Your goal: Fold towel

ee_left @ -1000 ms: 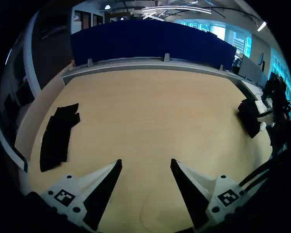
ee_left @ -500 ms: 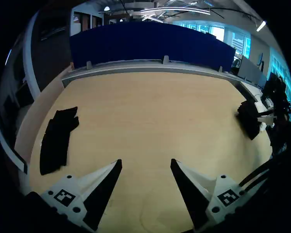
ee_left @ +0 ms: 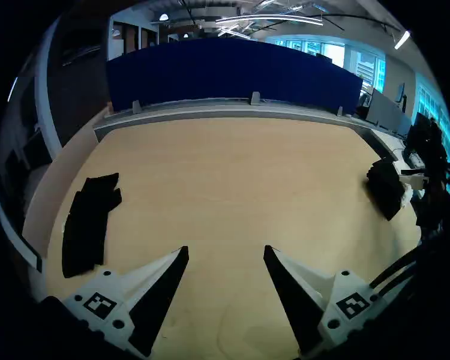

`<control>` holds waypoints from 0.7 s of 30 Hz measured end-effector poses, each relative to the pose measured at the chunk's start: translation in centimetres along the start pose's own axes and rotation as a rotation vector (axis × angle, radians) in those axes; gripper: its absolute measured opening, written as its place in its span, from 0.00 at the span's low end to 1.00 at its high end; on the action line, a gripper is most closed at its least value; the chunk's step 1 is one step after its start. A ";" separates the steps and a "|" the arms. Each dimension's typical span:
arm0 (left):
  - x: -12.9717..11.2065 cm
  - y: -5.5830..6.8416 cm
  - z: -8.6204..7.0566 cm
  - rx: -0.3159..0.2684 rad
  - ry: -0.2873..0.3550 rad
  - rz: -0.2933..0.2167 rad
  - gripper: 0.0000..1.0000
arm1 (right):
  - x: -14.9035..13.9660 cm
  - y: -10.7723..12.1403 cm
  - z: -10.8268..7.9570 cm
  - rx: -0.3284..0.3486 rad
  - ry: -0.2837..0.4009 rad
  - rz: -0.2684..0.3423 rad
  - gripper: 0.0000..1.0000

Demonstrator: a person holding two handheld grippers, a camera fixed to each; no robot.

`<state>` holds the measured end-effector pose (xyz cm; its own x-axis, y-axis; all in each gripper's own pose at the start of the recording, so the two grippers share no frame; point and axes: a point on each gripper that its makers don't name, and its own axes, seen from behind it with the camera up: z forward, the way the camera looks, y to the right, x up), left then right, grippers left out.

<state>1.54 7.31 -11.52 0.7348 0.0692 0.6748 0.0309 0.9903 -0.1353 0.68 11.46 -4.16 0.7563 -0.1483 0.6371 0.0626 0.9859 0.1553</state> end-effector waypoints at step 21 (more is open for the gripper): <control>2.8 -0.7 1.2 -0.012 0.069 0.002 0.93 | 4.3 -3.9 -0.9 -0.010 0.110 0.032 1.00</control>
<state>2.79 6.95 -8.64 0.7799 0.0626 0.6227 0.0368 0.9887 -0.1454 4.30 7.04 -2.73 0.8247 -0.1081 0.5552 0.0435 0.9908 0.1283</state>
